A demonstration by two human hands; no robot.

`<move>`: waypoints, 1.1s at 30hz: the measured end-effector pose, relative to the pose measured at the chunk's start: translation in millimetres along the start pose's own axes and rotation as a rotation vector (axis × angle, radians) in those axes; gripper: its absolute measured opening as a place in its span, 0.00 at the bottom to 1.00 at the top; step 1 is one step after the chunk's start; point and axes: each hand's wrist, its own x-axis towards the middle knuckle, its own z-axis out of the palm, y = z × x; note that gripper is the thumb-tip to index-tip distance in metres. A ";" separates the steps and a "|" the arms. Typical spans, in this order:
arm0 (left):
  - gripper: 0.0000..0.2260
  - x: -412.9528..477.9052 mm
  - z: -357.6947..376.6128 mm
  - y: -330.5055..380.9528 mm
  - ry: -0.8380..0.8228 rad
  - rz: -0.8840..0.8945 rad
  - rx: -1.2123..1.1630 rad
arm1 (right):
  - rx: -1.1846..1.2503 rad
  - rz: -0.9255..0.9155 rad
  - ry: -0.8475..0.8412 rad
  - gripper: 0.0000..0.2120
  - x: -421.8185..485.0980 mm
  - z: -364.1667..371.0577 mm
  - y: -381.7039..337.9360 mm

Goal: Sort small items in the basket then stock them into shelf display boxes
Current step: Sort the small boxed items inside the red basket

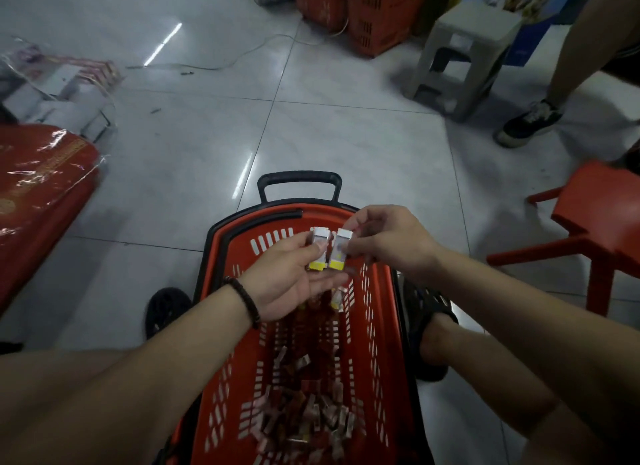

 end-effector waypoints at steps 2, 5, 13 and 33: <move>0.12 7.0 2.8 -6.1 0.091 0.010 0.019 | 0.133 0.002 0.039 0.10 0.6 -4.2 1.1; 0.14 18.7 10.6 -19.4 0.187 -0.016 0.053 | 0.147 -0.019 0.021 0.09 1.3 -3.4 0.2; 0.12 37.4 12.9 -38.8 0.099 0.079 0.006 | -0.238 -0.070 0.080 0.07 15.5 2.0 12.9; 0.21 190.0 -43.4 -197.4 0.778 -0.037 0.562 | -0.214 0.025 -0.080 0.06 14.2 -26.3 20.6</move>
